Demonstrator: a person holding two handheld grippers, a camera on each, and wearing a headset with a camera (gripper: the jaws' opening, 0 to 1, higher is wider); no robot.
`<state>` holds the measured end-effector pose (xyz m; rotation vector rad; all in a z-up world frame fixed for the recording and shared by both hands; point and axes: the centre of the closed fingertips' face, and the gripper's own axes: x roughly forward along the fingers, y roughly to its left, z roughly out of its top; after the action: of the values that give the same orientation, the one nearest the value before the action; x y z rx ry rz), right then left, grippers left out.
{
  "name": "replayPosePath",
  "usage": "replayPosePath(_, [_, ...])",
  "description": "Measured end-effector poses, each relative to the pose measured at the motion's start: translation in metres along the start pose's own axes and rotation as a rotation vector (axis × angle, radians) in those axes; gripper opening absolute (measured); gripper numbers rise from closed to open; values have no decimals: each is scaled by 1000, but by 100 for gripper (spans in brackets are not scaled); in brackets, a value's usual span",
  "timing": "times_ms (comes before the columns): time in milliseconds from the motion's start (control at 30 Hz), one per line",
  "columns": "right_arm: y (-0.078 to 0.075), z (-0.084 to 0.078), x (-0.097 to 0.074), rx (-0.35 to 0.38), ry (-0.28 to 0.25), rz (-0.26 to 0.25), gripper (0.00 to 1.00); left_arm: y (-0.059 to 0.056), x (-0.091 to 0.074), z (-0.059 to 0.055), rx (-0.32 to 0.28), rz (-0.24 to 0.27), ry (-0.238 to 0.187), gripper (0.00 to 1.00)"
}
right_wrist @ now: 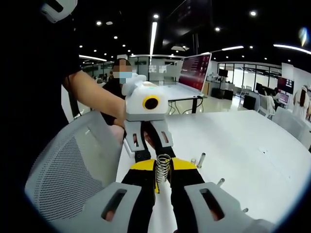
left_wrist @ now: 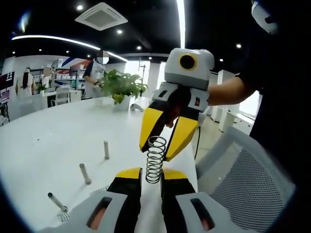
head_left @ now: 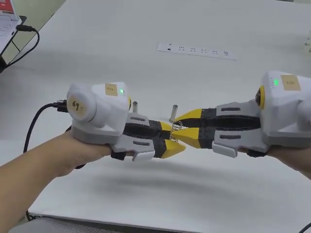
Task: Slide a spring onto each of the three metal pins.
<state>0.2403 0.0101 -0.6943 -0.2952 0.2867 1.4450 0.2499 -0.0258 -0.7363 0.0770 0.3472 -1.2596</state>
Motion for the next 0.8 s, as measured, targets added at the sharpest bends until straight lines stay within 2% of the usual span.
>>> replayPosePath(333, [-3, -1, -2, -8, 4, -20, 8, 6, -5, -3, -8, 32, 6, 20])
replayPosePath(800, [-7, -3, -2, -16, 14, -42, 8, 21, -28, -15, -32, 105, 26, 34])
